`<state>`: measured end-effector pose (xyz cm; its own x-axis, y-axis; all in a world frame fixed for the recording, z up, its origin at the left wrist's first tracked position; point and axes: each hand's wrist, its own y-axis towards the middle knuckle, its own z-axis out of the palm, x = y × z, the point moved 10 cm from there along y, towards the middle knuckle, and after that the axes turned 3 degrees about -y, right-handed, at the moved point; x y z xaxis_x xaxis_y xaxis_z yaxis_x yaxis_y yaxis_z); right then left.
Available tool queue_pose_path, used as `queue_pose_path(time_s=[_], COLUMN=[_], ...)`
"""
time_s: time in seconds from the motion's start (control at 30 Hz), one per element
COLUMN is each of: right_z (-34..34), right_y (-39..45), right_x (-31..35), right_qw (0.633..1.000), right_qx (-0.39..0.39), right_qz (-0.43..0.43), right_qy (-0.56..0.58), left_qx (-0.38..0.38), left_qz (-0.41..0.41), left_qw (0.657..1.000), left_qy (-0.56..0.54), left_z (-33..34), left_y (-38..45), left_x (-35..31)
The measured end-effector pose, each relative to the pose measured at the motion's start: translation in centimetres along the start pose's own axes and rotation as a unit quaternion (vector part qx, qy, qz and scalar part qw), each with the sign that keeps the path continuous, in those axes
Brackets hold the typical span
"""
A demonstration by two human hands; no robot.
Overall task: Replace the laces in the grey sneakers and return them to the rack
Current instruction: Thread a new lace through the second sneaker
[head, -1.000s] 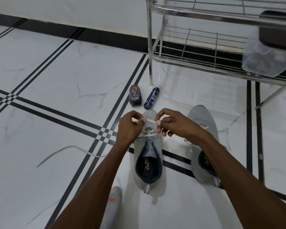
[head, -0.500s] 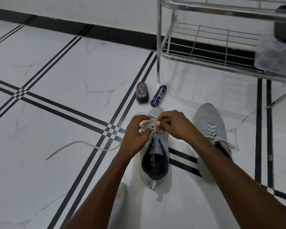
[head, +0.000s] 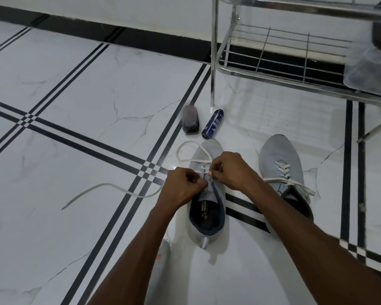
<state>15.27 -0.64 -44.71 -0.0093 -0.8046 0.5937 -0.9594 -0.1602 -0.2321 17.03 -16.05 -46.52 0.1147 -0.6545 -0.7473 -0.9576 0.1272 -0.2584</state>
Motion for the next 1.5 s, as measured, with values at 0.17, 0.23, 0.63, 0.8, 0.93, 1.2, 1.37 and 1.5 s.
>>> queue_pose_path(time_s=[0.17, 0.23, 0.63, 0.8, 0.93, 1.2, 1.37, 1.5], right_z=[0.3, 0.4, 0.6, 0.4, -0.4, 0.9, 1.2, 1.4], right_y=[-0.1, 0.0, 0.5, -0.3, -1.2, -1.8, -2.0, -1.5], right_x=[-0.5, -0.8, -2.9, -4.4, -4.7, -4.9, -4.8, -4.5], right_qw=[1.0, 1.0, 0.994, 0.98, 0.956, 0.966, 0.963, 0.963], right_qx=[-0.003, -0.016, -0.057, -0.079, -0.116, -0.031, -0.037, -0.023], right_qz=[0.003, 0.004, 0.051, 0.101, 0.146, 0.199, 0.187, 0.182], right_qy=[0.004, 0.011, 0.072, 0.155, 0.226, 0.161, 0.192, 0.196], left_qx=[-0.015, -0.019, -0.03, -0.002, -0.047, -0.225, -0.419, -0.109], left_qz=[0.02, 0.013, -0.005, -0.089, -0.087, -0.15, -0.085, 0.134], left_qw=[0.999, 0.996, 0.984, 0.959, 0.965, 0.926, 0.9, 0.984], left_qy=[-0.037, -0.084, -0.177, -0.268, -0.242, -0.264, -0.089, 0.032], left_z=[0.6, 0.7, 2.1, 3.3, 3.1, -0.5, -9.1, -0.3], left_y=[-0.1, 0.0, 0.8, 1.2, 1.6, 1.6, -1.4, 2.3], left_x=[-1.0, -1.0, -0.9, 1.1, 1.7, 5.1, 5.4, -0.4])
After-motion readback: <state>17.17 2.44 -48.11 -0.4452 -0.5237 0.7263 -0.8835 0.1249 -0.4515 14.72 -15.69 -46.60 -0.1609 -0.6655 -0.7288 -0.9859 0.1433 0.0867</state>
